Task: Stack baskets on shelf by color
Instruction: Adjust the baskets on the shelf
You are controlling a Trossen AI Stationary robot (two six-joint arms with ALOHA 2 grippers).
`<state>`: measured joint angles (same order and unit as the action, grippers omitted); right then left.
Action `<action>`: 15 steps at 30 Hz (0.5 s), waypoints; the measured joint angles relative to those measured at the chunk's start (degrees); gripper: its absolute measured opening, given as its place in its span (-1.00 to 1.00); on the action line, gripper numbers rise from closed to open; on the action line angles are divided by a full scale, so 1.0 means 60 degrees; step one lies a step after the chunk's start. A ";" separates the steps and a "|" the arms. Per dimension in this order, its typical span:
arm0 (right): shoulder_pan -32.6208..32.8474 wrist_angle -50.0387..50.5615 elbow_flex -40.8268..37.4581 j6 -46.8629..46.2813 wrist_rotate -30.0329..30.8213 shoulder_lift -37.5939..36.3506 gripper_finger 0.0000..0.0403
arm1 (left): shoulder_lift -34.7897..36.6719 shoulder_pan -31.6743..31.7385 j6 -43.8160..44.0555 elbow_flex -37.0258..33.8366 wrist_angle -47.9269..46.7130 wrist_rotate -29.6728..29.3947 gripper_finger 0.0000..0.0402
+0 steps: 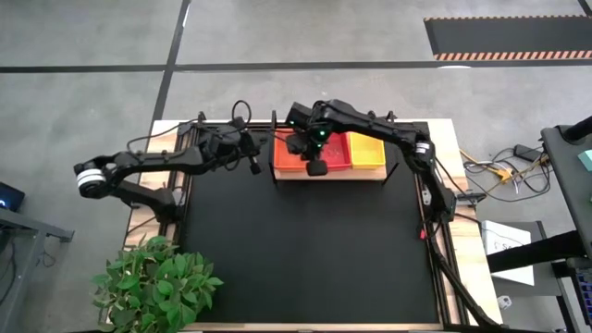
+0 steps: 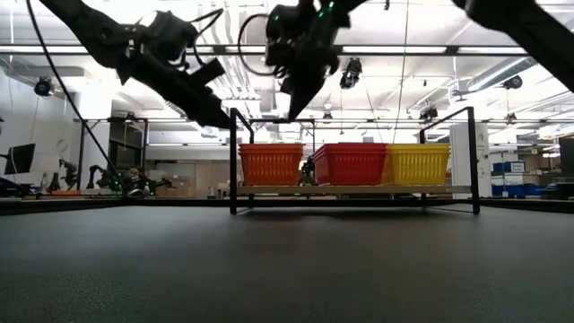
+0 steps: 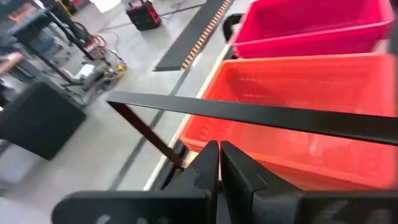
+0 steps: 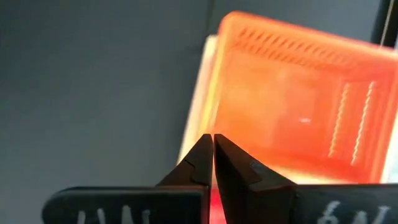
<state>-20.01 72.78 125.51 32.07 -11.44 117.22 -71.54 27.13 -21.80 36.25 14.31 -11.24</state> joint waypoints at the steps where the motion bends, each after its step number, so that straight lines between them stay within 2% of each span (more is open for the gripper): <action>1: 0.0014 0.0175 -0.0055 -0.0087 0.0014 -0.0149 -0.96 | 0.0128 -0.0094 0.0140 -0.0001 -0.0211 -0.0003 -1.00; 3: 0.0021 0.0409 -0.0280 -0.0249 0.0187 -0.0479 -0.96 | 0.0349 -0.0293 0.0470 -0.0007 -0.0498 0.0007 -1.00; 9: -0.0184 0.0471 -0.2061 -0.0899 0.1719 -0.1602 -0.96 | 0.0556 -0.0972 0.1073 -0.0015 -0.0905 0.0025 -1.00; 12: -0.0436 0.0221 -0.3370 -0.1211 0.1730 -0.2139 -0.96 | 0.0546 -0.1283 0.1083 -0.0015 -0.0919 0.0025 -1.00; 15: -0.0617 -0.1066 -0.4805 -0.1381 0.1710 -0.2555 -0.96 | 0.0538 -0.1522 0.1081 -0.0017 -0.0919 0.0012 -1.00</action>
<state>-23.71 66.38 96.68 23.78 -1.18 101.89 -68.31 18.00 -15.31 36.15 8.80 -11.17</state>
